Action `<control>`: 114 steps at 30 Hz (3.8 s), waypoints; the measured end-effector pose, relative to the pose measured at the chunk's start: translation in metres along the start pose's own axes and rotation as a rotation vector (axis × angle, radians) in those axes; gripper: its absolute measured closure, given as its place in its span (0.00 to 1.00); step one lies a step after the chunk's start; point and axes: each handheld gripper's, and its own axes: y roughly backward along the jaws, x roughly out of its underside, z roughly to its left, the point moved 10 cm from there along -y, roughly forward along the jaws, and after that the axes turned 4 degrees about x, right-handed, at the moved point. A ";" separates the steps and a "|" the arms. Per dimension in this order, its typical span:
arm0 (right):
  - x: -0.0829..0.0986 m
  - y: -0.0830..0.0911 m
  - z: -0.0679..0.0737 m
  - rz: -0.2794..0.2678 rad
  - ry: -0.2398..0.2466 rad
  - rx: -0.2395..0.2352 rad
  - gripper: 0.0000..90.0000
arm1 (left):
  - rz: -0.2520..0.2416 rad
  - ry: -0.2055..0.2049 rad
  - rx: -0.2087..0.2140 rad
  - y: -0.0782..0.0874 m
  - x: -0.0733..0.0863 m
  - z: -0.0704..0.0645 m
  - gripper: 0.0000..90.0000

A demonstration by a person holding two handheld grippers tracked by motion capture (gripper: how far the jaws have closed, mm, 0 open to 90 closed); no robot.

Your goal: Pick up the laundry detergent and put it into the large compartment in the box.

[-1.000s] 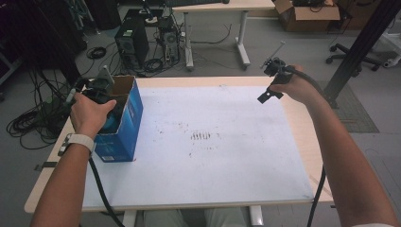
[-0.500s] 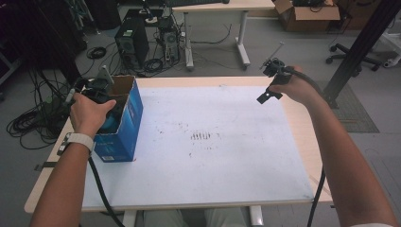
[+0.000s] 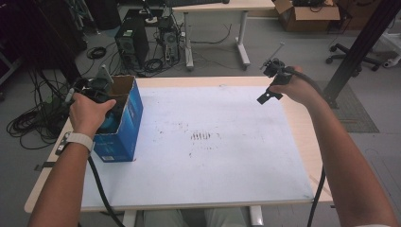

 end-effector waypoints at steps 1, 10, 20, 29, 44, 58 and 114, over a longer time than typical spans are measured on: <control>0.000 0.000 0.000 0.000 0.000 -0.001 0.09 | -0.005 0.002 -0.006 0.002 -0.001 0.000 0.33; 0.001 0.003 0.002 -0.002 0.002 -0.003 0.09 | -0.036 -0.013 -0.032 0.019 -0.004 0.002 0.28; 0.003 0.007 0.002 -0.007 0.000 0.000 0.09 | -0.062 -0.020 -0.030 0.042 -0.005 0.002 0.27; 0.003 0.010 0.003 -0.012 0.001 0.003 0.09 | -0.078 -0.068 -0.024 0.071 -0.005 -0.008 0.27; 0.001 0.014 0.005 -0.016 0.003 0.008 0.09 | -0.139 -0.255 0.041 0.113 -0.001 -0.066 0.27; 0.001 0.014 0.008 -0.014 0.008 0.006 0.09 | -0.150 -0.498 0.108 0.124 0.023 -0.132 0.26; -0.003 0.017 0.013 -0.028 0.017 0.009 0.09 | -0.148 -0.624 0.179 0.119 0.045 -0.171 0.08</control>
